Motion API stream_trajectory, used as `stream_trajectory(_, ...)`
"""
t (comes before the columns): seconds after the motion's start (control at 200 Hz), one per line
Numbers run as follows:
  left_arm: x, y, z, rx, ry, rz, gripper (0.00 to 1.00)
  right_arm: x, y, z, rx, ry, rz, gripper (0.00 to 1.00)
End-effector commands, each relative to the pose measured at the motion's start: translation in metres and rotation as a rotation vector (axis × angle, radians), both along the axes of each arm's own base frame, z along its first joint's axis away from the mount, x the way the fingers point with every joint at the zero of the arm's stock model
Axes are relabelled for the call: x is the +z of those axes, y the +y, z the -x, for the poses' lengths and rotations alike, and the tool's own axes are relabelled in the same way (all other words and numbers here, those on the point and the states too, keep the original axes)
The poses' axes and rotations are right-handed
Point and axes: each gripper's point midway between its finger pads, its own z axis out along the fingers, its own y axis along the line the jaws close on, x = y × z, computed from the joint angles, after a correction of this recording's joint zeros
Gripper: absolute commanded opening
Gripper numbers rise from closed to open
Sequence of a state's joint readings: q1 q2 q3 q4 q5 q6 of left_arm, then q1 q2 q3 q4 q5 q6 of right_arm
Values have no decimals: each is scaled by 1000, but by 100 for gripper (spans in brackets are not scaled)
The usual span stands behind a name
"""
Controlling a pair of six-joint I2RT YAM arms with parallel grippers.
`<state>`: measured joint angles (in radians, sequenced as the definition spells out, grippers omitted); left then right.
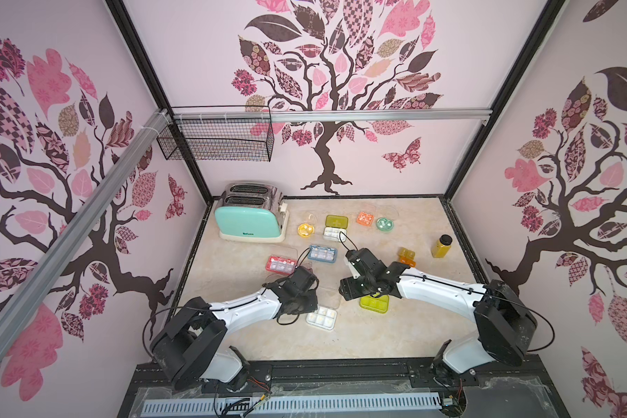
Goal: Close pillboxes
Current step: Move the pillbox to the center of the board, then close the lid on the pillbox.
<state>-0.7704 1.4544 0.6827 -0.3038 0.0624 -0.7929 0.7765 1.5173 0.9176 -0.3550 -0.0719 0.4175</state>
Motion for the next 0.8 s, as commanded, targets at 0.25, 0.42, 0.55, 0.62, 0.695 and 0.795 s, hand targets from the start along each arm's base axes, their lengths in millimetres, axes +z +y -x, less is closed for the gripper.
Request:
stream_trajectory(0.25, 82, -9, -35, -74, -248, -40, 30, 8, -8, -6, 79, -36, 6, 68)
stream_trajectory(0.42, 72, 13, 5, -112, -143, -31, 35, 1, 6, -7, 140, 43, -24, 71)
stream_trajectory(0.55, 52, 30, 41, -141, -44, -9, 35, -4, 13, -11, 164, 60, -23, 70)
stream_trajectory(0.62, 43, 34, 54, -165, -27, 18, 32, -9, 16, -13, 174, 72, -14, 68)
stream_trajectory(0.695, 43, 33, 64, -184, -14, 60, 30, -14, 20, -12, 191, 99, -11, 65)
stream_trajectory(0.795, 40, 31, 72, -194, 1, 99, 25, -18, 25, -10, 207, 121, -25, 61)
